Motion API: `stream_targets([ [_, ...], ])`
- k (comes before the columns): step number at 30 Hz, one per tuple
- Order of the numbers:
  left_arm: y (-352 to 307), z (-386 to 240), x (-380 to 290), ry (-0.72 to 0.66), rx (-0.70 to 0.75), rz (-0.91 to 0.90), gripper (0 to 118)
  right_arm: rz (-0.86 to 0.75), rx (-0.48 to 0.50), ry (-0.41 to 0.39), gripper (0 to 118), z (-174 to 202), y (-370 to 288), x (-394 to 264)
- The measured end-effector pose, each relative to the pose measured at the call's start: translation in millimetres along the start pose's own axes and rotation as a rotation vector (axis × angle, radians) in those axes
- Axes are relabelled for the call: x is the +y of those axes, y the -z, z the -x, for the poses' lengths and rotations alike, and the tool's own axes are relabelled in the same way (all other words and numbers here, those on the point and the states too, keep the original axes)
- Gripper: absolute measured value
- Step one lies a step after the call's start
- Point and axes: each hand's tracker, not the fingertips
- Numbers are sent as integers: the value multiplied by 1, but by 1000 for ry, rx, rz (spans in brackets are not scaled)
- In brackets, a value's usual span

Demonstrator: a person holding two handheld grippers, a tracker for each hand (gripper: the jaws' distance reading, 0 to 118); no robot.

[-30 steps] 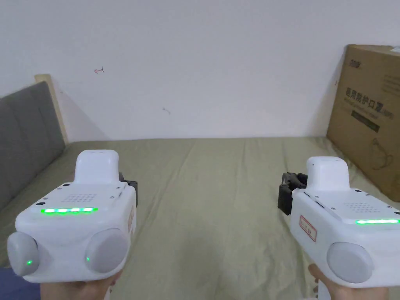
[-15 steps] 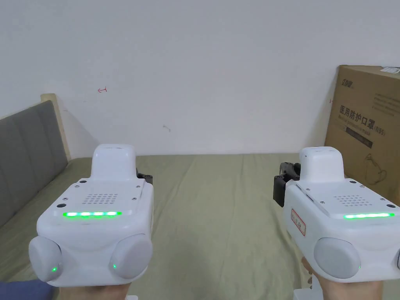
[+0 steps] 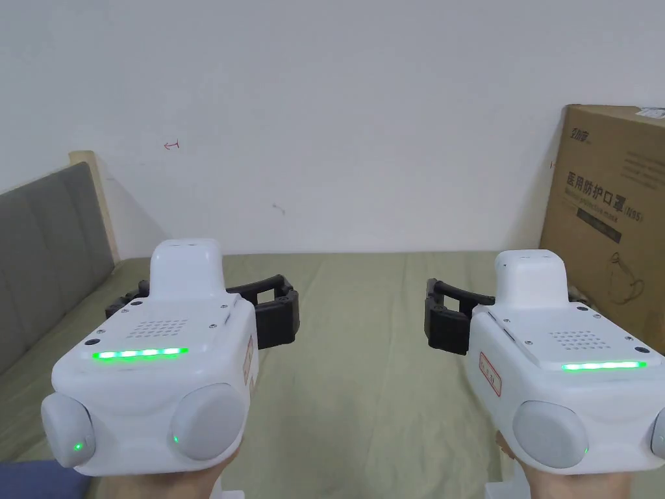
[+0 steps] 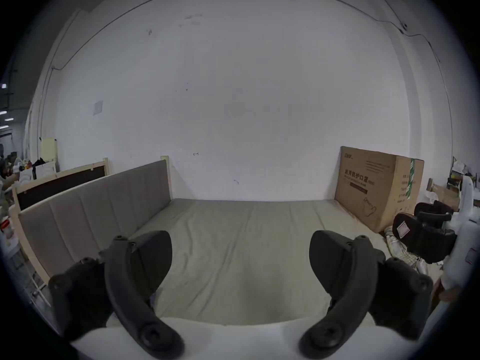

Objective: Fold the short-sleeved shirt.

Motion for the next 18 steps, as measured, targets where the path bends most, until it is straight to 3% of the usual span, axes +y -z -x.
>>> stream_targets([
  [10,-3,-13,-5,109,38,-26,109,18,-16,-10,92,2,1,-4],
  [18,0,-8,-9,70,52,6,109,26,-33,-30,92,2,2,-7],
])
